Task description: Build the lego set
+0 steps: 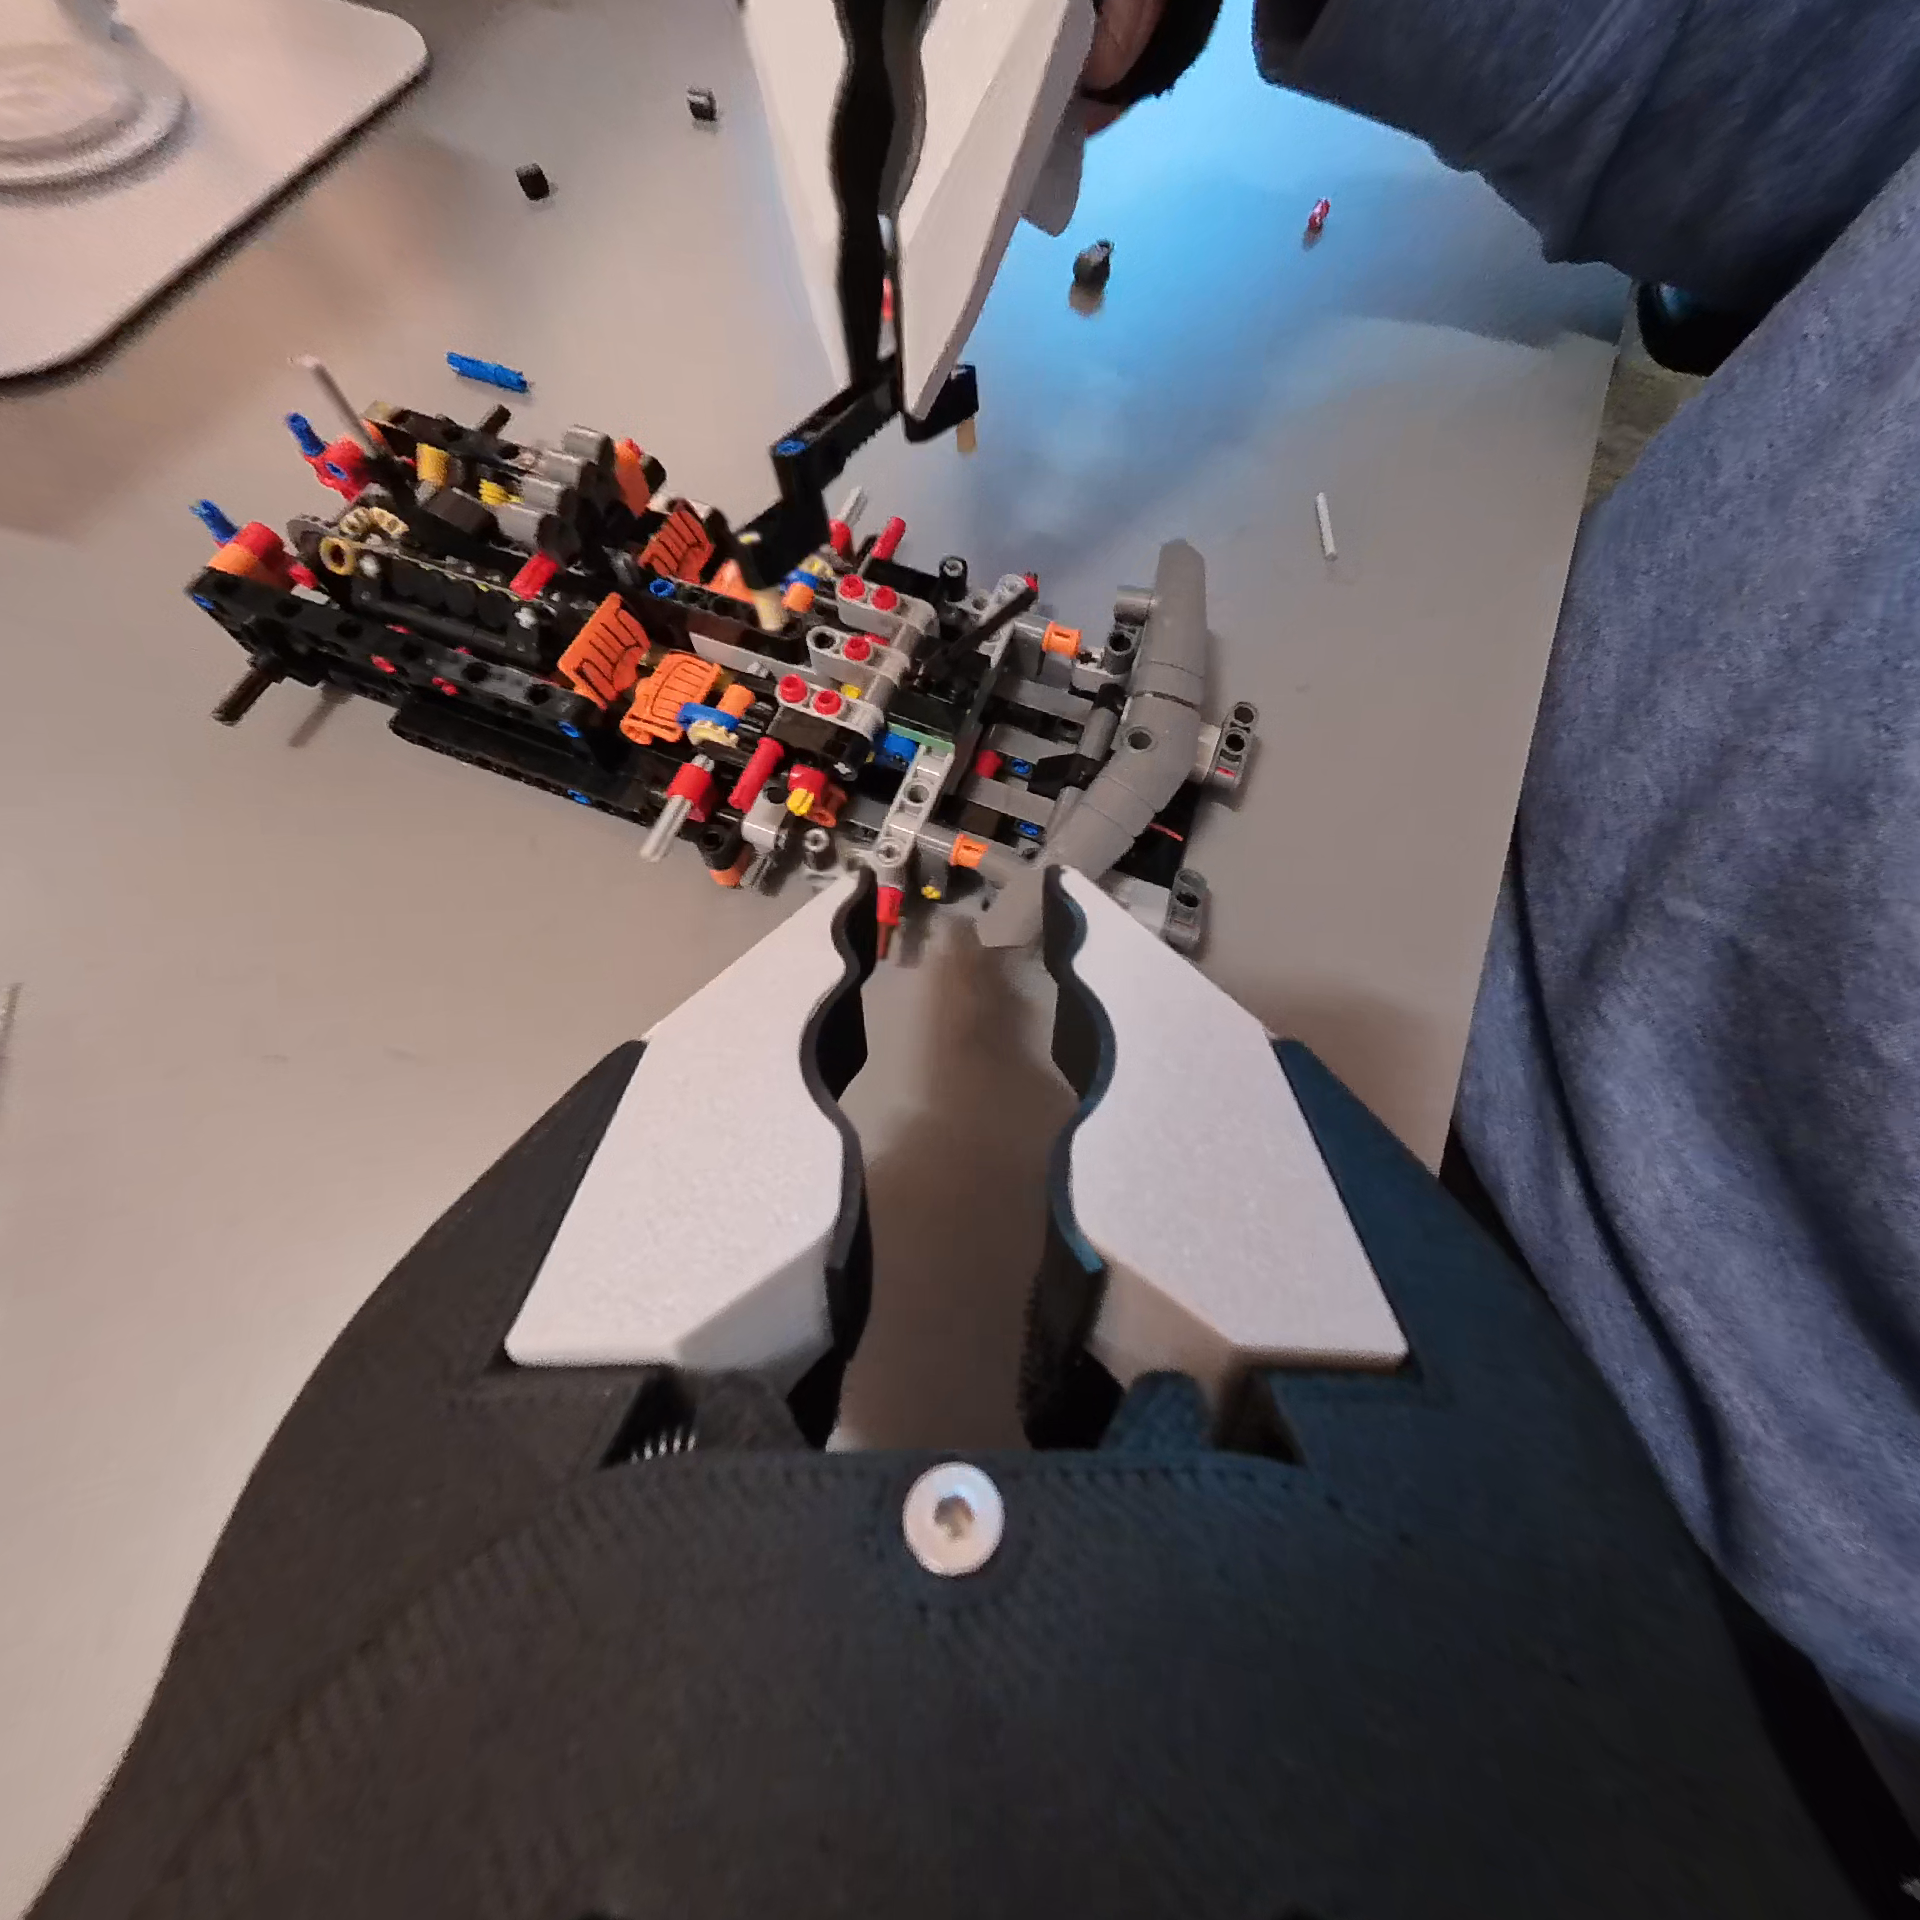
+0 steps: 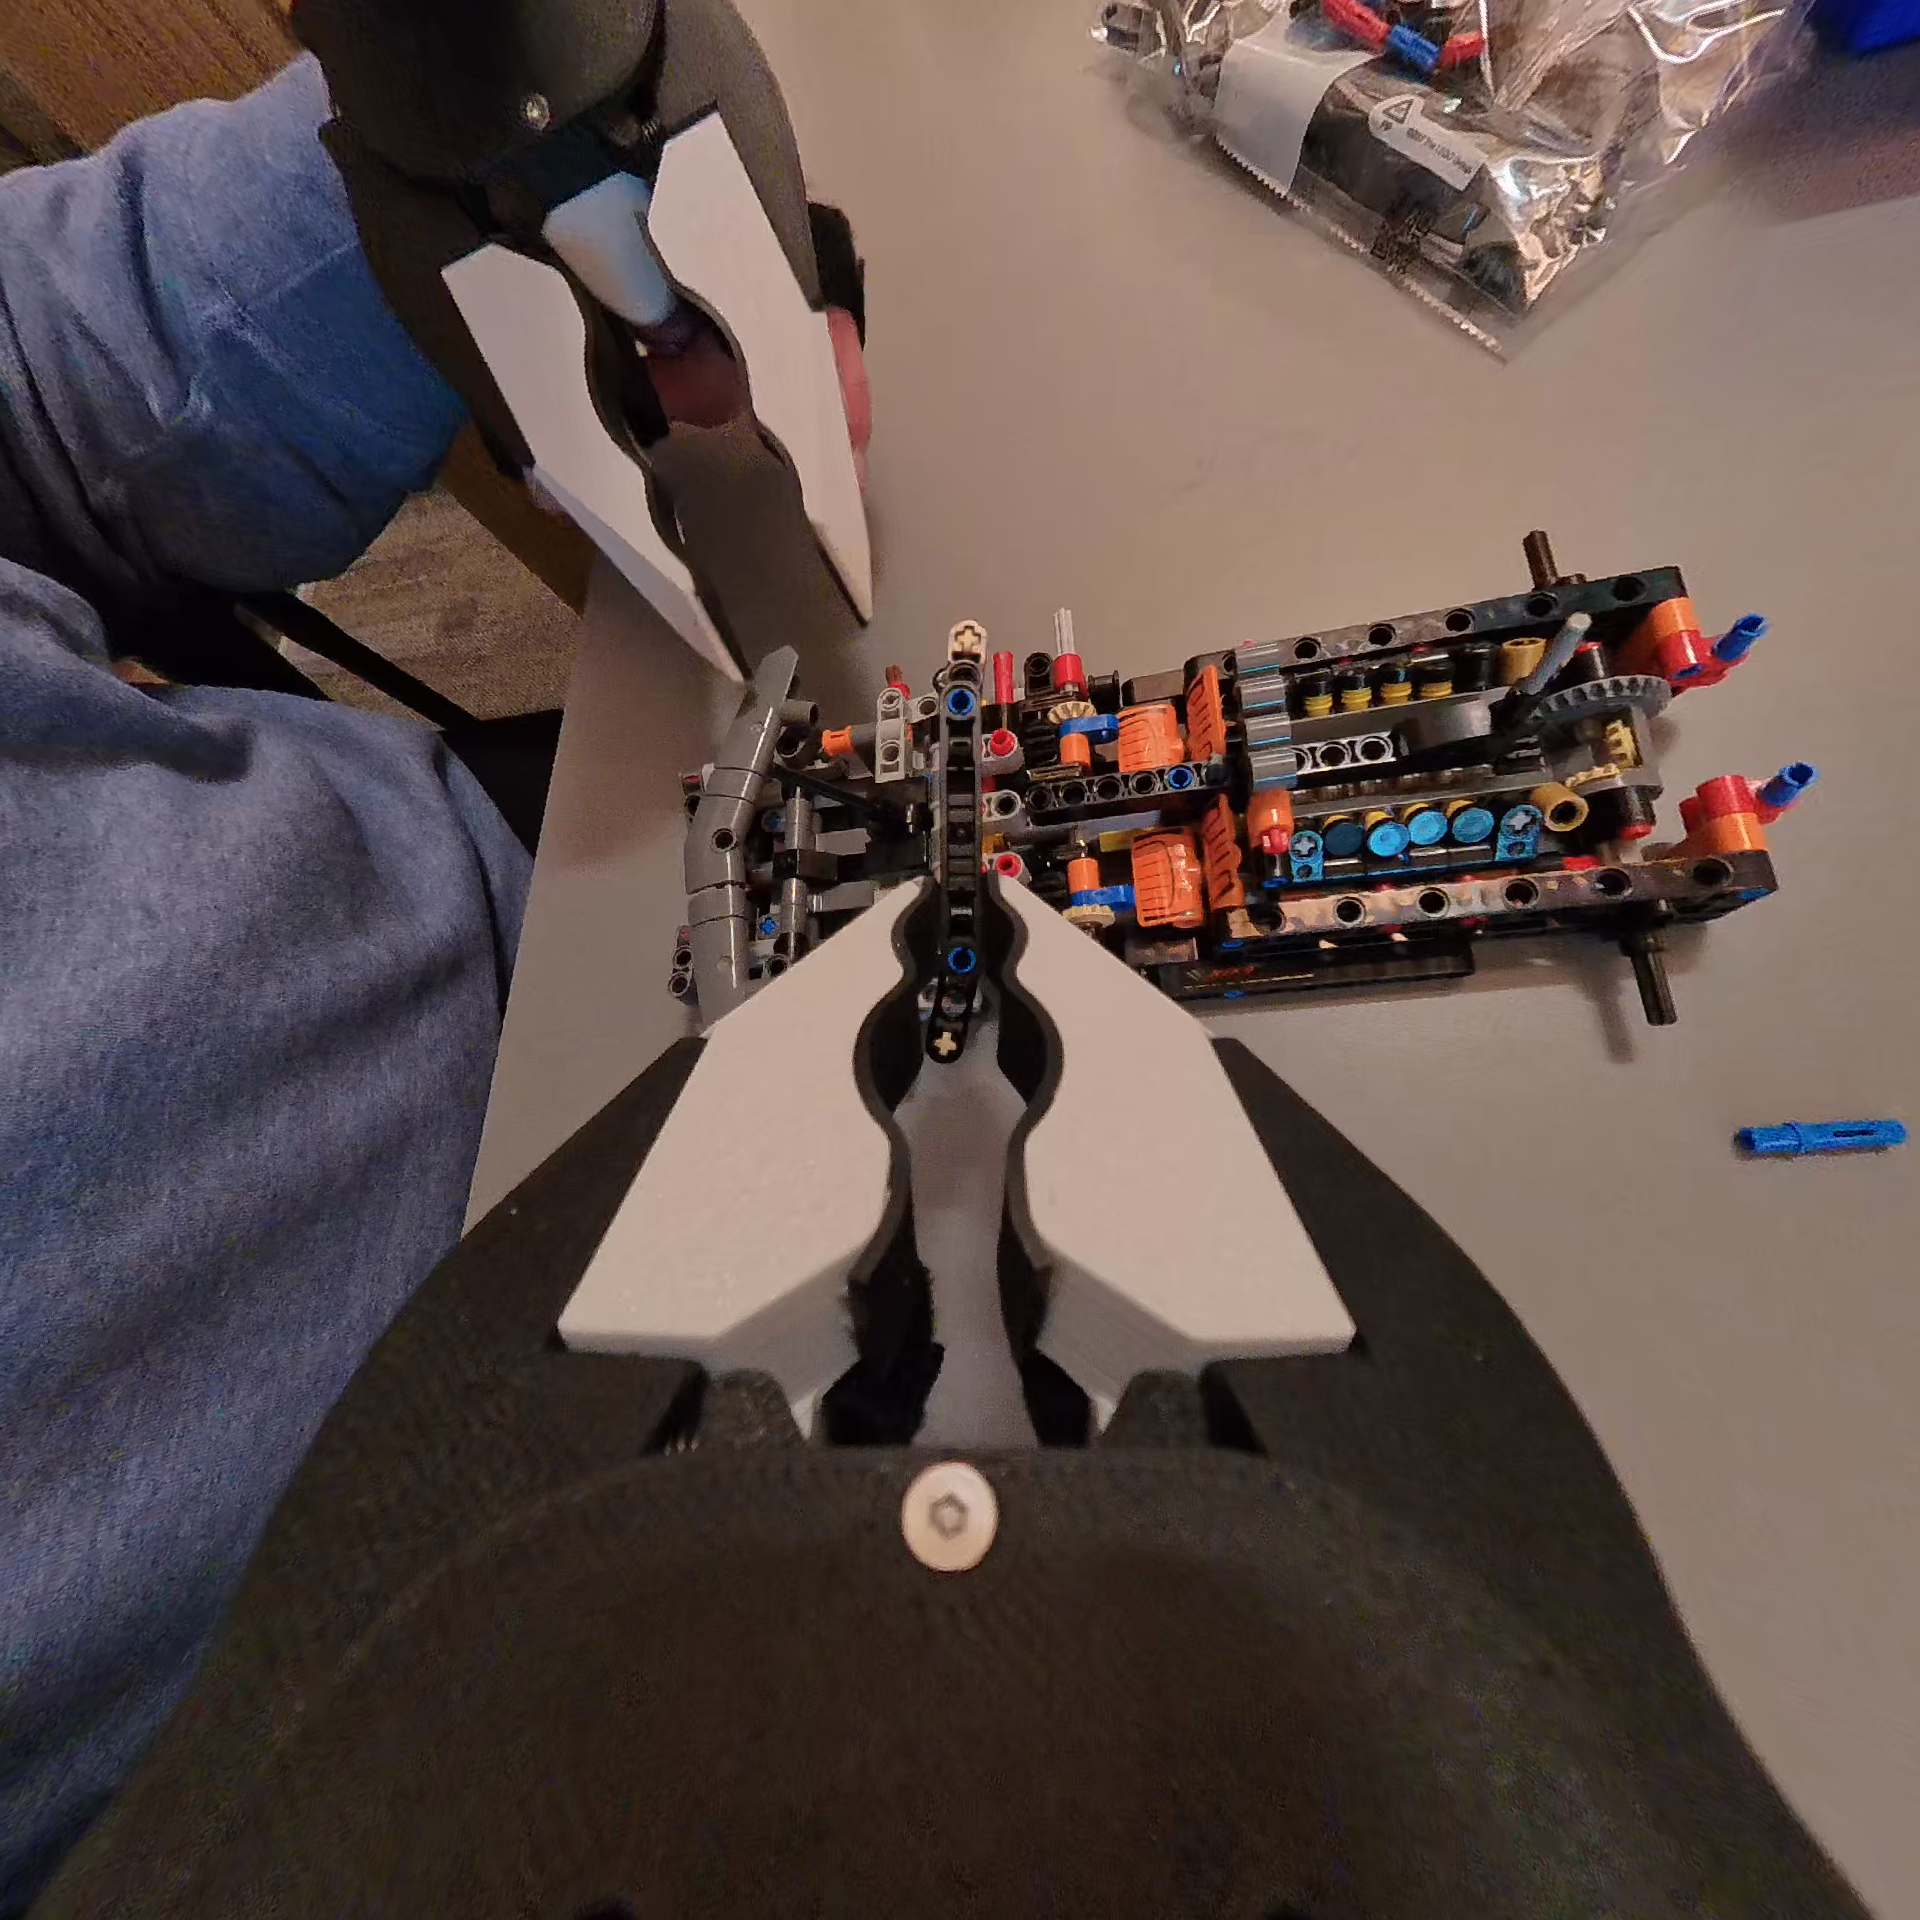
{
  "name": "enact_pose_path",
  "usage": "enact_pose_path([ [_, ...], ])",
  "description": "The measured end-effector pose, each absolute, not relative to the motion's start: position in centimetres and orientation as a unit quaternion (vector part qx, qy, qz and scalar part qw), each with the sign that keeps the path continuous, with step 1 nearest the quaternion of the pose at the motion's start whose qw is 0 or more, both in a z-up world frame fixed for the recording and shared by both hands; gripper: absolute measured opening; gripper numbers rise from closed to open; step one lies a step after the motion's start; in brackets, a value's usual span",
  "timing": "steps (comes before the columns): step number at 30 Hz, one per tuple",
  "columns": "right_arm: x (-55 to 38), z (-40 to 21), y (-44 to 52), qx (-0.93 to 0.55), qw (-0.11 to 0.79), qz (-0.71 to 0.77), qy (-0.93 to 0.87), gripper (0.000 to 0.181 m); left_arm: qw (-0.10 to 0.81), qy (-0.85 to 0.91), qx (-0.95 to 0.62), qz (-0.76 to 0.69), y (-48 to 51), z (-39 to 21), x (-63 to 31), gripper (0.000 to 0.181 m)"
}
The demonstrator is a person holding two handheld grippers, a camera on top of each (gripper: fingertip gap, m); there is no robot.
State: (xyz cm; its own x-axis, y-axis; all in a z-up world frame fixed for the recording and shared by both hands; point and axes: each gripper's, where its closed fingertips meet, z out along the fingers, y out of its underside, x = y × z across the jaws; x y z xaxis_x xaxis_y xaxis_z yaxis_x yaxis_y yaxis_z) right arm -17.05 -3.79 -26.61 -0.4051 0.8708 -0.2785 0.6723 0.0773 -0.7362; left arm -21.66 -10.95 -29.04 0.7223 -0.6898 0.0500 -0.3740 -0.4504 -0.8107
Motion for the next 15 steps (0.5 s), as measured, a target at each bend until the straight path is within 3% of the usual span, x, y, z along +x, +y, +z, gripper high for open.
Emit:
enact_pose_path([
  [15, -17.0, -26.0, -3.3, -0.544, 0.109, 0.443, -0.704, 0.005, 0.387, 0.353, -0.825, -0.212, -10.3, -31.4, -23.5, 0.023],
])
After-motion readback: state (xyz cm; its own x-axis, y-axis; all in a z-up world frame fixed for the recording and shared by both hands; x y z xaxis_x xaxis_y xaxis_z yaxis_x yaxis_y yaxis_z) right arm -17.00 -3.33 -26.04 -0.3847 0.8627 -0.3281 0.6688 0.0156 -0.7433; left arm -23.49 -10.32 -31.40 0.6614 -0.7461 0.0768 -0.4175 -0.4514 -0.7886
